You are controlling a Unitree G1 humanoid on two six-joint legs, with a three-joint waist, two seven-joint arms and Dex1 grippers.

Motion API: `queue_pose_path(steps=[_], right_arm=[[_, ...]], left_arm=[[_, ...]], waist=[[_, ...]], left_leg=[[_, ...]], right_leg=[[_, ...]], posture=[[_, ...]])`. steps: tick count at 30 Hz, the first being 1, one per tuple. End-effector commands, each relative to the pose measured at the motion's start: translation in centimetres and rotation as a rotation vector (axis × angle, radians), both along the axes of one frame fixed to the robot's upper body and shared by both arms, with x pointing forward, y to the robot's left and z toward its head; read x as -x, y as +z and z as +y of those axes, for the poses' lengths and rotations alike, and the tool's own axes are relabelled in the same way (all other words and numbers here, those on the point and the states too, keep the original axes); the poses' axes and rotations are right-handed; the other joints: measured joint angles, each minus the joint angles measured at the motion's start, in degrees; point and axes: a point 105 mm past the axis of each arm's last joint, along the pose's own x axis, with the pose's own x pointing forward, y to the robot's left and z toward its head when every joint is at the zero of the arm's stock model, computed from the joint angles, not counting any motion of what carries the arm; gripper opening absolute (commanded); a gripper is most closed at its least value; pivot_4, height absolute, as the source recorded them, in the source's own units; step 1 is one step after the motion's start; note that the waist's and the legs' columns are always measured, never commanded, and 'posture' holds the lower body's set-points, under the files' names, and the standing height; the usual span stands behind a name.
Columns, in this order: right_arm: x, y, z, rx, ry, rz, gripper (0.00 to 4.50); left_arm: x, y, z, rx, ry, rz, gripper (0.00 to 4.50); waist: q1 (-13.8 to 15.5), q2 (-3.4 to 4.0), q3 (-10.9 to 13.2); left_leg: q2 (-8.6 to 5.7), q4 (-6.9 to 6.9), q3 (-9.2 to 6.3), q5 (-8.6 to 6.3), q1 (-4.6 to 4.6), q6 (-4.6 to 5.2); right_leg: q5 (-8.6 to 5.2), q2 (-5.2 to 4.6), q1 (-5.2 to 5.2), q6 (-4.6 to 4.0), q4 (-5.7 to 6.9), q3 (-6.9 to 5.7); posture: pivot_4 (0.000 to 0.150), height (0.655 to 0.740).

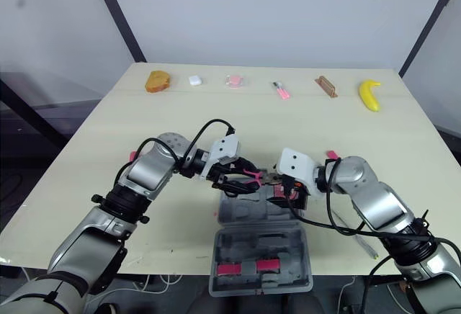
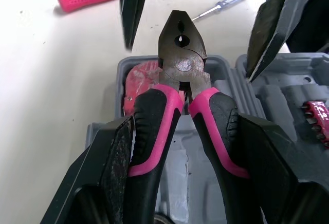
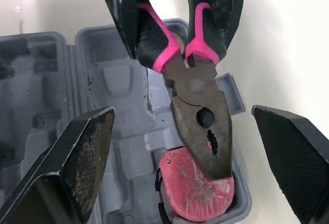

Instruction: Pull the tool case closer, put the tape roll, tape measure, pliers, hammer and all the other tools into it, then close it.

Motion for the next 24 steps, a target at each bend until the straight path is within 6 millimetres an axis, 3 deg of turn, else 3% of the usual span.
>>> queue_pose_path(steps=[1, 2, 4, 8, 9, 17, 22, 23, 24], right_arm=[[-0.3, 0.7, 0.5, -0.008, 0.0, -0.02, 4.5], [-0.4, 0.6, 0.7, -0.01, 0.001, -0.025, 4.5], [-0.5, 0.5, 1.0, -0.018, 0.005, -0.023, 3.7], [-0.7, 0.6, 1.2, -0.022, 0.008, -0.03, 1.86], [-0.7, 0.6, 1.3, -0.02, 0.008, -0.033, 1.14], [-0.7, 0.5, 1.1, -0.001, 0.014, -0.041, 1.13], [-0.5, 0.8, 0.6, 0.005, 0.012, -0.042, 1.13], [-0.5, 0.8, 0.4, 0.008, 0.008, -0.045, 1.13], [-0.5, 0.9, 0.2, 0.011, 0.005, -0.047, 1.13]], left_arm=[[0.0, 1.4, -0.5, 0.018, -0.034, -0.055, 2.67], [0.2, 1.3, -0.6, 0.017, -0.037, -0.05, 2.67], [0.4, 1.1, -0.7, 0.014, -0.041, -0.046, 2.67], [0.4, 1.0, -0.7, 0.012, -0.037, -0.041, 2.67], [0.4, 0.9, -0.6, 0.007, -0.036, -0.044, 2.67], [0.6, 0.6, -0.5, 0.023, -0.026, -0.015, 2.67], [0.2, 1.6, 0.1, 0.095, 0.009, -0.002, 2.67], [0.2, 1.7, 0.4, 0.1, 0.017, 0.0, 3.47], [0.3, 1.8, 0.7, 0.105, 0.018, 0.006, 3.91]], waist=[[0.0, 0.0, 0.0], [0.0, 0.0, 0.0], [0.0, 0.0, 0.0], [0.0, 0.0, 0.0], [0.0, 0.0, 0.0], [0.0, 0.01, 0.0], [0.0, 0.01, 0.0], [0.0, 0.01, 0.0], [0.0, 0.01, 0.0]], left_leg=[[0.0, 0.0, -0.01, 0.0, 0.0, 0.0], [0.0, 0.0, -0.01, 0.0, 0.0, 0.0], [0.0, 0.01, -0.01, 0.0, 0.0, 0.0], [0.0, 0.01, -0.02, 0.0, 0.0, 0.0], [0.0, 0.01, -0.01, 0.0, -0.01, 0.0], [0.0, 0.02, -0.02, 0.0, 0.0, 0.0], [0.0, 0.02, -0.03, 0.0, 0.0, 0.0], [0.0, 0.02, -0.04, 0.0, 0.0, 0.0], [0.01, 0.02, -0.05, 0.0, 0.0, 0.0]], right_leg=[[0.0, 0.0, 0.0, 0.0, 0.0, 0.0], [0.0, 0.0, 0.0, 0.0, 0.0, 0.0], [0.0, 0.0, 0.0, 0.0, 0.02, 0.0], [0.0, 0.0, 0.0, 0.0, 0.02, 0.0], [0.0, 0.0, -0.01, 0.0, 0.0, 0.0], [0.0, -0.01, -0.01, 0.0, 0.03, 0.0], [0.0, -0.01, -0.01, 0.0, 0.03, 0.0], [0.0, -0.01, -0.01, 0.0, 0.03, 0.0], [0.0, -0.01, -0.01, 0.0, 0.03, 0.0]], posture=[[0.15, 0.74], [0.15, 0.74], [0.15, 0.74], [0.15, 0.74], [0.15, 0.74], [0.15, 0.74], [0.15, 0.74], [0.15, 0.74], [0.15, 0.74]])
